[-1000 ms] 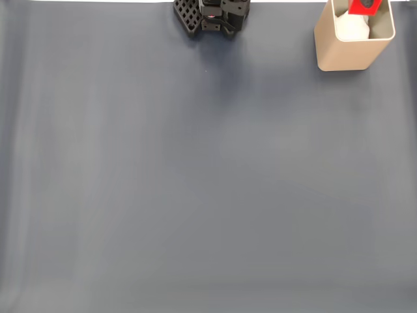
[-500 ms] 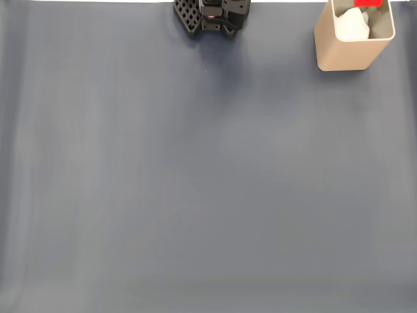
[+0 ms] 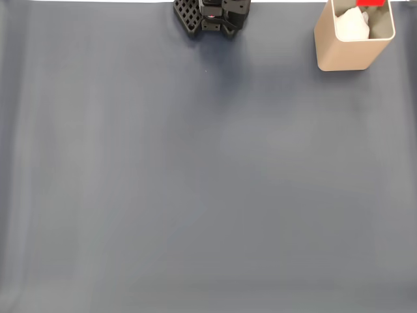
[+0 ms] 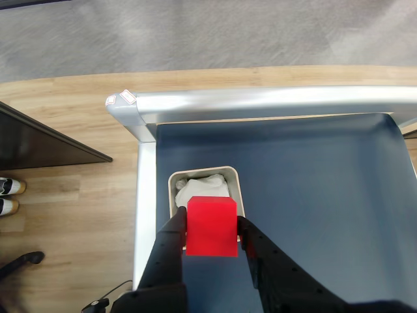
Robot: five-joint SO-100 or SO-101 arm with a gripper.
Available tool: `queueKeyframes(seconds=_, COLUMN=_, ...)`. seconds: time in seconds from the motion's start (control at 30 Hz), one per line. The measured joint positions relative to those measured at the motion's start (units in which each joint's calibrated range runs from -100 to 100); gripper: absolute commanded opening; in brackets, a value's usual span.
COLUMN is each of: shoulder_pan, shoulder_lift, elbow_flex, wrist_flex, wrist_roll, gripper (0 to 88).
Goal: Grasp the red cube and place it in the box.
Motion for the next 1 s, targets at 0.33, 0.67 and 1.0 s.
queueKeyframes(seconds=0.33, shoulder_pan=1.35, shoulder_lift=0.00, elbow_flex=1.09, wrist_flex=-1.46, wrist_roll=0.00, gripper=22.5)
queueKeyframes(seconds=0.67, shoulder_pan=1.35, shoulder_lift=0.00, elbow_flex=1.28, wrist_flex=-3.33, wrist_roll=0.05, gripper=35.2)
queueKeyframes(seconds=1.0, shoulder_pan=1.35, shoulder_lift=0.00, elbow_flex=2.64, wrist_flex=-3.66, wrist_roll=0.39, gripper=44.0)
